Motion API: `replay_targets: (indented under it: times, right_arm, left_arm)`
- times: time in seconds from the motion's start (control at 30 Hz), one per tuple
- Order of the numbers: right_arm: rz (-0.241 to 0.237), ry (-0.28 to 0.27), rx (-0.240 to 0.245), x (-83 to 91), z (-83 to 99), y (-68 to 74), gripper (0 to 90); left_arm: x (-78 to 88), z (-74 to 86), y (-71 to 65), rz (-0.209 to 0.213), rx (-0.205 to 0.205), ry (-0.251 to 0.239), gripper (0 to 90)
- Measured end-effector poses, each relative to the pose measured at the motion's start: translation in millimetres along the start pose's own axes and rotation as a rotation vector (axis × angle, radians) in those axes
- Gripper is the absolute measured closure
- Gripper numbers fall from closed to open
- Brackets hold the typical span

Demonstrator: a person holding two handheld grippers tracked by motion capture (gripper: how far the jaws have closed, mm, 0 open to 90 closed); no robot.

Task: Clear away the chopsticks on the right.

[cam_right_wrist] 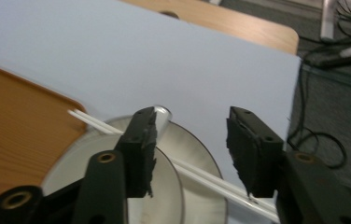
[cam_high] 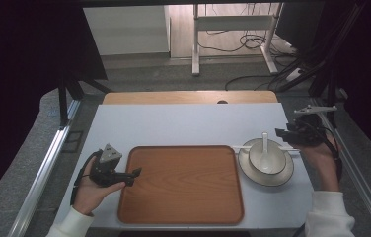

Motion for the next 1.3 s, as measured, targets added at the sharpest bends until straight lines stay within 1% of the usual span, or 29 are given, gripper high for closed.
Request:
replay_targets:
  times: [0.1, 0.2, 0.3, 0.33, 0.37, 0.4, 0.43, 0.53, 0.63, 0.73, 0.87, 0.9, 0.93, 1.03, 1.3]
  right_arm:
    - [0.026, 0.039, -0.004, -3.9, 9.2, -12.1, 63.8]
    - [0.072, 0.062, -0.023, -4.2, 16.6, -25.0, 71.5]
    - [0.093, 0.098, -0.03, -5.9, 24.2, -33.7, 78.9]
    - [0.096, 0.11, -0.032, -7.2, 26.6, -36.0, 81.4]
    - [0.096, 0.11, -0.032, -7.2, 26.6, -36.0, 81.4]
    - [0.088, 0.128, -0.034, -10.5, 30.9, -39.1, 87.0]
    - [0.083, 0.138, -0.033, -12.5, 32.9, -40.1, 88.5]
    - [0.083, 0.171, -0.031, -18.9, 38.4, -43.0, 89.5]
    - [0.092, 0.193, -0.031, -24.1, 41.2, -46.7, 89.5]
    - [0.092, 0.207, -0.04, -29.4, 41.5, -51.8, 89.5]
    - [0.082, 0.226, -0.048, -39.4, 39.7, -56.2, 89.6]
    - [0.082, 0.226, -0.048, -39.4, 39.7, -56.2, 89.6]
    - [0.086, 0.235, -0.042, -43.6, 38.6, -56.8, 89.6]
    - [0.086, 0.245, -0.035, -48.4, 38.1, -56.7, 89.5]
    - [0.092, 0.272, -0.033, -55.9, 42.5, -56.7, 89.7]
  left_arm:
    - [0.0, -0.3, -0.2, 0.0, -0.001, -0.001, 13.6]
    - [-0.4, 0.1, 0.1, 0.001, -0.002, 0.002, 13.6]
    - [-1.9, 1.1, -0.1, 0.001, -0.006, 0.011, 13.6]
    - [-2.6, 1.3, -0.4, 0.001, -0.006, 0.012, 13.6]
    - [-2.6, 1.3, -0.4, 0.001, -0.006, 0.012, 13.5]
    - [-2.7, 1.3, -0.3, 0.001, -0.006, 0.012, 13.5]
    - [-2.6, 1.2, -0.1, 0.001, -0.006, 0.012, 13.6]
    - [-1.9, 0.7, 1.3, -0.004, -0.004, 0.008, 13.5]
    - [-0.9, 0.5, 2.4, -0.004, -0.001, 0.006, 13.5]
    - [-0.3, 0.1, 3.8, -0.006, 0.004, 0.003, 13.5]
    - [-1.6, 0.7, 3.2, -0.007, 0.001, 0.012, 13.5]
    - [-1.6, 0.7, 3.2, -0.007, 0.001, 0.012, 13.5]
    - [-2.0, 0.7, 2.4, -0.007, -0.002, 0.013, 13.5]
    - [-2.3, 1.2, 2.7, -0.009, -0.003, 0.016, 13.5]
    - [-3.1, 3.2, 4.3, -0.009, 0.0, 0.024, 13.5]
Point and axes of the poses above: each handheld gripper's, and its own axes: x roughly backward along the jaws, z roughly out of its underside, y roughly to its left, the point moved 9 cm from there along -x, roughly forward along the jaws, and after that the axes turned 10 degrees about y, right-handed, at the moved point
